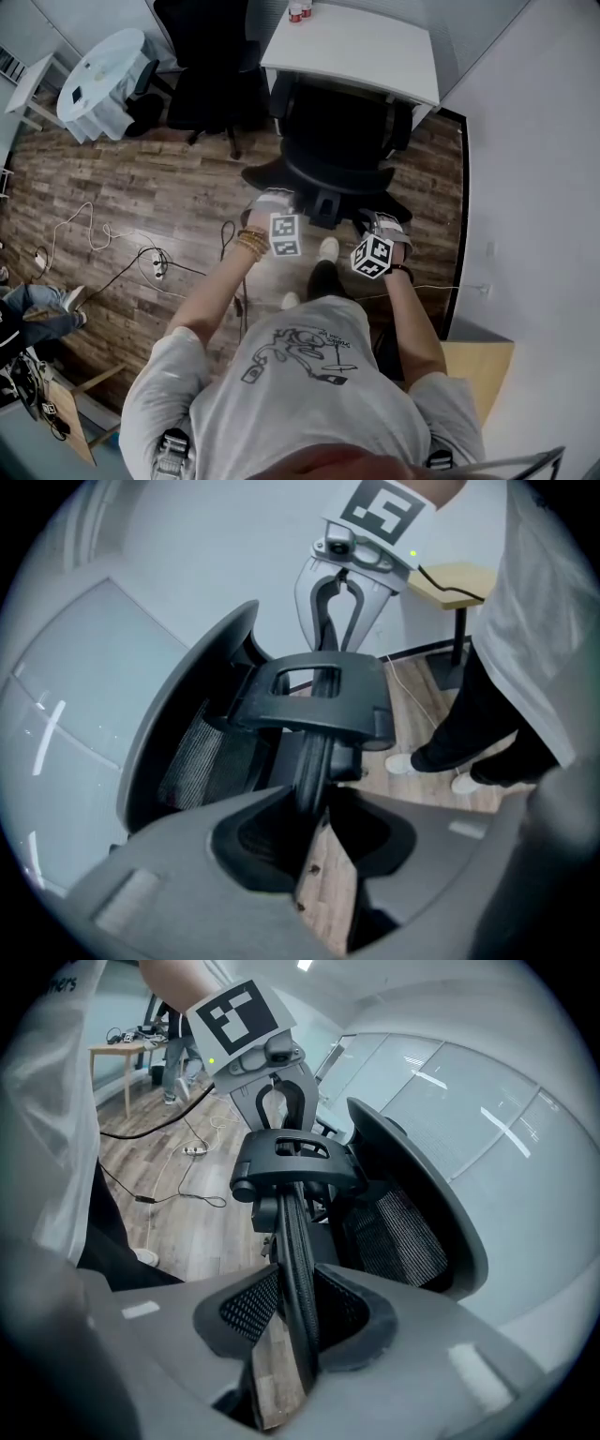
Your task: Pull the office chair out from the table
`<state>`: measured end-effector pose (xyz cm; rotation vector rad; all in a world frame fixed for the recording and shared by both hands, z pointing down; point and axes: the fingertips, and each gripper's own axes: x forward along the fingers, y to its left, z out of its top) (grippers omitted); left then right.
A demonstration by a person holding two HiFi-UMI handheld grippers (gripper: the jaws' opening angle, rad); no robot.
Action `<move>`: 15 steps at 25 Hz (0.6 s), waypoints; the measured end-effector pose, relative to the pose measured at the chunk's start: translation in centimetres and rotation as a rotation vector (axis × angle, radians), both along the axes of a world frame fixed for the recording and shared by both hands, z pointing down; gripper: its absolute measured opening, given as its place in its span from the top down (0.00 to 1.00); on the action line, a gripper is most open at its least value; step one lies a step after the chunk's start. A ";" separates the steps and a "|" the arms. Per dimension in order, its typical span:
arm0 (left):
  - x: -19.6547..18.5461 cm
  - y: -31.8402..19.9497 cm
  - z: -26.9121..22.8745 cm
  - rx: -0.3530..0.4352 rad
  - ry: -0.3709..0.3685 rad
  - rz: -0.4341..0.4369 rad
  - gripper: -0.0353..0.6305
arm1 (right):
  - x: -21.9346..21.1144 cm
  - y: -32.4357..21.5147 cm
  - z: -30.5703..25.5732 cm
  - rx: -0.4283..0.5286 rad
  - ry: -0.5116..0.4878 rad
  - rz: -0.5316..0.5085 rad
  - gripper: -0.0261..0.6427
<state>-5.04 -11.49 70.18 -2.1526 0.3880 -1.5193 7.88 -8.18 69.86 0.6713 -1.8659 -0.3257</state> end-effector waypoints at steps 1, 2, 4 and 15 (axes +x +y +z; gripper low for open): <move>-0.2 0.7 -0.1 0.000 0.001 0.000 0.77 | -0.2 0.6 -0.1 0.001 0.000 0.000 0.78; -0.3 1.3 -0.1 0.000 0.001 0.001 0.77 | -0.3 1.3 -0.1 0.003 -0.001 0.001 0.78; -0.5 2.7 0.0 -0.001 0.000 0.002 0.77 | -0.5 2.6 0.0 0.005 -0.001 0.001 0.78; -0.4 9.4 0.4 0.000 0.017 0.012 0.78 | -0.3 8.5 0.6 -0.005 -0.006 0.018 0.77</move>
